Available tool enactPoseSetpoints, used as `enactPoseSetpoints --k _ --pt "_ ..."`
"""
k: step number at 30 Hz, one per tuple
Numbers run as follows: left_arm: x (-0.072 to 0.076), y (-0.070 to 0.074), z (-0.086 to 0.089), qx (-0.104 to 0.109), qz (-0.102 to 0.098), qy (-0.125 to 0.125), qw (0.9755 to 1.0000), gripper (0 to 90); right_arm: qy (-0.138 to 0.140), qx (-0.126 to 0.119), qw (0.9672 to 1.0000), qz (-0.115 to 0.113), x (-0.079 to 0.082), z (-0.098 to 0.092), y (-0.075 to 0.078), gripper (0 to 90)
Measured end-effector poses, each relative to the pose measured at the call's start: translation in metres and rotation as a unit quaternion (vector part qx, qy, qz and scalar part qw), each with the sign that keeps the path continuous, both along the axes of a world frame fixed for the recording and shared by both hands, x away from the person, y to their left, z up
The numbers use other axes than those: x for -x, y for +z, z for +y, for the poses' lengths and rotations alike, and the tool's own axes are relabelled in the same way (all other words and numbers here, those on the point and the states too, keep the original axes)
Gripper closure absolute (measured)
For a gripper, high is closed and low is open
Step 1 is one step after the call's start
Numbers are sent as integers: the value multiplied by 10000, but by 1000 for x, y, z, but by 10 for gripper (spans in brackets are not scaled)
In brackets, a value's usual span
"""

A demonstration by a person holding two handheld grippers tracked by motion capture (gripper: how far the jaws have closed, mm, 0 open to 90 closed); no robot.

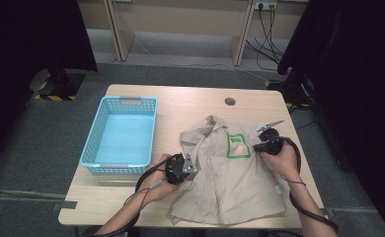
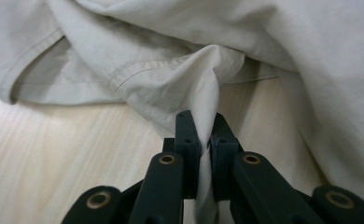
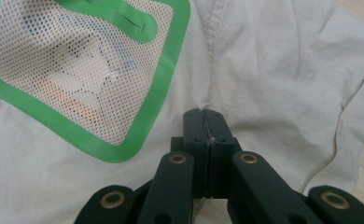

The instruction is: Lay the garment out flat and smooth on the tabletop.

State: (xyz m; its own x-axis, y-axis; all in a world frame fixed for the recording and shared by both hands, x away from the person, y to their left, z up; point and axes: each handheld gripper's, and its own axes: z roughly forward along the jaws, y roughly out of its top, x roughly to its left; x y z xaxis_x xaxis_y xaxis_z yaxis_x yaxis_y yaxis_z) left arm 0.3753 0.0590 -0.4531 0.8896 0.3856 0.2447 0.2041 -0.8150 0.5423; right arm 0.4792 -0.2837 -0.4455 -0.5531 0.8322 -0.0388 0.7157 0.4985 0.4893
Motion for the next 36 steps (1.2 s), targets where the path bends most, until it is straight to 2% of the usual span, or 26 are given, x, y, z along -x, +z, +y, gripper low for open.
enactPoseSetpoints --k 3,7,13,17,20,23,26,28,30,32,33,35,36 --pt "-6 7 6 40 -104 187 9998 853 -92 -32 9999 -52 0 -6 3 895" --pt "-13 25 16 282 -280 474 9981 854 -215 -76 9997 -74 -1 -18 9 895" --pt "-22 50 35 471 -577 869 9934 854 -341 -42 9993 -111 -4 -37 17 895" --pt "-29 60 44 499 -707 1049 9907 854 -543 -8 9985 -94 -7 -52 18 895" --pt "-36 66 44 515 -775 1167 9888 853 -635 52 9980 -50 -7 -58 14 895" --pt "-48 69 41 433 -818 1278 9875 853 -589 124 9982 -1 -4 -56 11 895" --pt "-61 72 39 387 -812 1415 9858 853 -500 91 9987 -5 3 -53 12 895" --pt "-74 76 40 401 -838 1567 9833 853 -410 87 9991 35 7 -50 13 894" --pt "-85 78 40 407 -866 1622 9821 852 -272 96 9996 61 11 -46 13 893" --pt "-89 78 39 423 -837 1645 9819 849 -243 86 9996 62 12 -45 14 888" --pt "-95 76 35 297 -804 1573 9838 842 -264 84 9996 69 12 -44 14 885" --pt "-96 71 31 288 -771 1468 9857 816 -325 56 9994 34 11 -46 15 877" --pt "-95 70 31 315 -815 1437 9858 783 -351 52 9994 -6 9 -47 16 872"
